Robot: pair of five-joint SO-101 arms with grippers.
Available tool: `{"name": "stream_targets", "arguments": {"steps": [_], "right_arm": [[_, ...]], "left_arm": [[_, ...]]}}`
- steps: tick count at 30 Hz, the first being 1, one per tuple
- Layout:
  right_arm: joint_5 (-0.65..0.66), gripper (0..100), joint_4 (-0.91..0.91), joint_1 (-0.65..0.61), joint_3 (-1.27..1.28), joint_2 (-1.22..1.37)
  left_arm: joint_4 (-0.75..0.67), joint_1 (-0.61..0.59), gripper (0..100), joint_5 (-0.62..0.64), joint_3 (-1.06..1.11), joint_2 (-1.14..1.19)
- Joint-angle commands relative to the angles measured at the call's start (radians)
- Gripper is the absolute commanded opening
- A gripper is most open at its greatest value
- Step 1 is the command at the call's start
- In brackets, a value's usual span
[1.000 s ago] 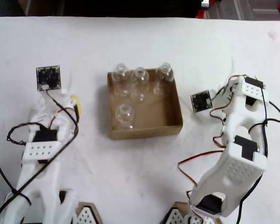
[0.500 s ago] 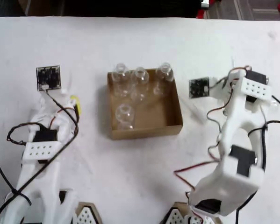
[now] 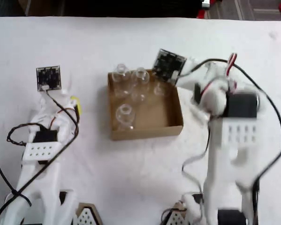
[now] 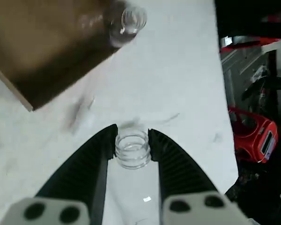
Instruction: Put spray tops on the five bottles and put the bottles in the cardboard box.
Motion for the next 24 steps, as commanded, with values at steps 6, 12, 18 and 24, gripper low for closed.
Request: {"name": "stream_targets", "arguments": {"steps": [6, 12, 18, 24], "right_arm": [[-0.545, 1.7, -0.025, -0.245, -0.034, -0.251], [-0.888, 1.6, -0.107, -0.262, -0.003, -0.309], [-0.967, 1.6, -0.280, -0.278, 0.293, -0.446], [-1.051, 1.5, -0.570, -0.274, 0.621, -0.659]], "left_arm": [[-0.023, -0.002, 9, -0.009, -0.009, -0.030], [-0.023, -0.002, 9, -0.009, -0.009, -0.030], [-0.023, -0.002, 9, -0.009, -0.009, -0.030], [-0.026, 0.005, 9, -0.011, -0.011, -0.030]]}}
